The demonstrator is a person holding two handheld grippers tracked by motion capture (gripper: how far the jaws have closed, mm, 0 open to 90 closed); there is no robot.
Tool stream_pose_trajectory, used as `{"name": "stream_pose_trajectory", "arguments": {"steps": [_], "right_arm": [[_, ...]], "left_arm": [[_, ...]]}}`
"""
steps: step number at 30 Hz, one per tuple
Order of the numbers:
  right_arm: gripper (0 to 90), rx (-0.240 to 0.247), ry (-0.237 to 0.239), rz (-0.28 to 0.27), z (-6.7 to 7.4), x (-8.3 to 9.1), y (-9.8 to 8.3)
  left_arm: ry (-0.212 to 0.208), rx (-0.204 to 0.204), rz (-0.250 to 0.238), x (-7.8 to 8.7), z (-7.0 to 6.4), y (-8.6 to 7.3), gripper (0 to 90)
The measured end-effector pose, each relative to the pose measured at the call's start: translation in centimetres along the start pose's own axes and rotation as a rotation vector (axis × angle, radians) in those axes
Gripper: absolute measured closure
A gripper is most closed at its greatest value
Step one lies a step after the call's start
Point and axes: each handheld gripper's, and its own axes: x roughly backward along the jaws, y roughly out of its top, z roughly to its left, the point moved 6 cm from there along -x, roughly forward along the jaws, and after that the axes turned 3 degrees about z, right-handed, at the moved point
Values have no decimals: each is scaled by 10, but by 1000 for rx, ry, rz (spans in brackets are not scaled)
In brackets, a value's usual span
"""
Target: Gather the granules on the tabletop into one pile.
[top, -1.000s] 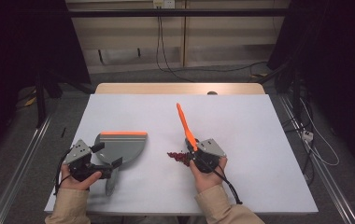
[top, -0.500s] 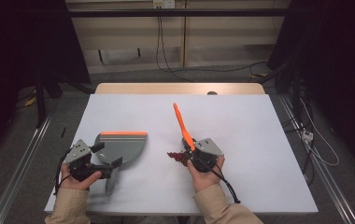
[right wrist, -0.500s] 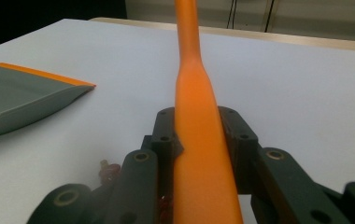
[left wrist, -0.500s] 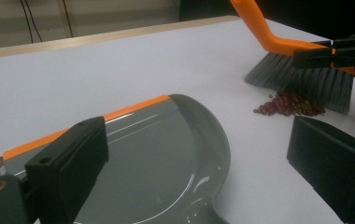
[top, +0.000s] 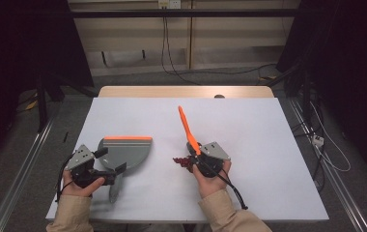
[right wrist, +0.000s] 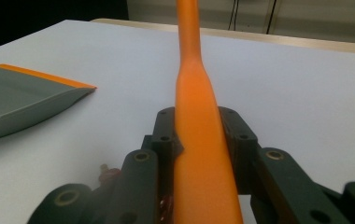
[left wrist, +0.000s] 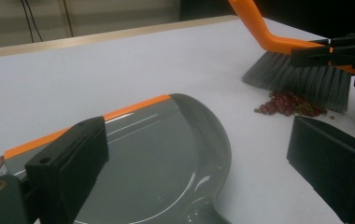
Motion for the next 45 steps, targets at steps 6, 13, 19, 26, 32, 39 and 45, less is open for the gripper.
{"name": "stream_pose_trajectory", "arguments": {"steps": [6, 13, 19, 26, 32, 39, 45], "right_arm": [[708, -8, -14, -22, -9, 4, 5], [708, -18, 57, -73, 12, 16, 23], [708, -79, 175, -62, 48, 8, 20], [708, -141, 243, -1, 67, -9, 7], [710, -169, 197, 37, 45, -12, -1], [710, -186, 179, 31, 29, -4, -4], [710, -215, 216, 11, 26, -2, -3]], "left_arm": [[1, 3, 0, 0, 0, 0, 53], [2, 4, -4, 1, 0, 0, 53], [3, 1, 1, 1, 1, -1, 53], [6, -4, 6, 1, 1, -1, 53], [8, -2, 8, 0, 1, -2, 54], [9, -12, 14, -1, 0, -2, 54], [10, -18, 16, -1, -1, -1, 54]]}}
